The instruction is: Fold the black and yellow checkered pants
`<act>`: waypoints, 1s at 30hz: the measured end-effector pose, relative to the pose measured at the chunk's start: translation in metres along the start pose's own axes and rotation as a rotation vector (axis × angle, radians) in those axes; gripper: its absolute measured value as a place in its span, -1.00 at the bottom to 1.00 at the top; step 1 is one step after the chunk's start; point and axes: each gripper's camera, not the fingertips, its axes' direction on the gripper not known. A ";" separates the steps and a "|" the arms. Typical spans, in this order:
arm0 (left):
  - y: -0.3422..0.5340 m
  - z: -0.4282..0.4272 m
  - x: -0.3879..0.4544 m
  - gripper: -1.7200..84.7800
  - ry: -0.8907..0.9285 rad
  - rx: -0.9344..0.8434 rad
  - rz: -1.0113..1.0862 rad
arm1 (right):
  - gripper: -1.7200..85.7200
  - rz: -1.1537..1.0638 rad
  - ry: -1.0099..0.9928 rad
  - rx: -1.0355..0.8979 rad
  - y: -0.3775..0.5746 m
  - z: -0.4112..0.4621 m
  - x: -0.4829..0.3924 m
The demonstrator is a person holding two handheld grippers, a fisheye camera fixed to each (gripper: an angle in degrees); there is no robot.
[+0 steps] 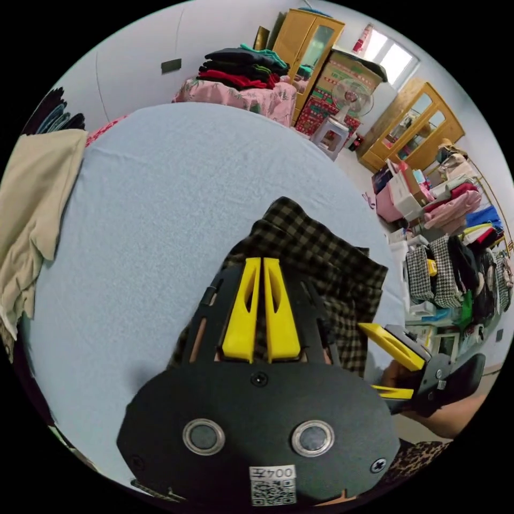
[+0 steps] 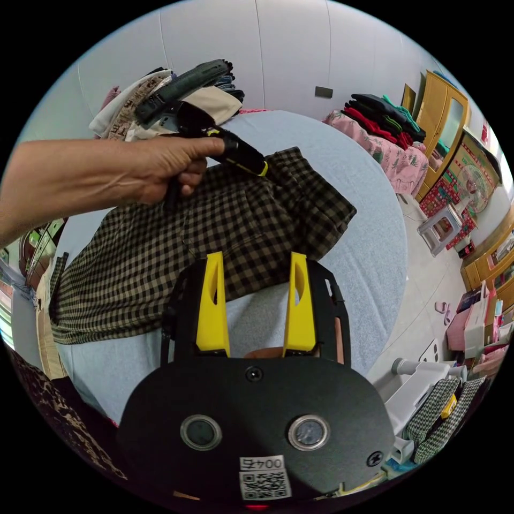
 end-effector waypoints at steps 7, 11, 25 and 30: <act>-0.015 -0.019 0.003 -0.86 0.026 0.006 0.097 | -0.57 0.002 0.002 -0.001 -0.003 -0.006 0.007; -0.013 -0.041 0.010 -0.82 0.055 0.081 0.099 | -0.57 0.000 0.007 -0.002 -0.007 -0.012 0.015; 0.083 -0.110 -0.023 -0.87 0.133 0.086 -0.046 | -0.58 0.006 -0.009 -0.001 -0.032 -0.054 0.072; 0.126 -0.130 -0.062 -0.85 0.127 0.108 -0.151 | -0.60 0.065 -0.092 0.014 -0.046 -0.085 0.116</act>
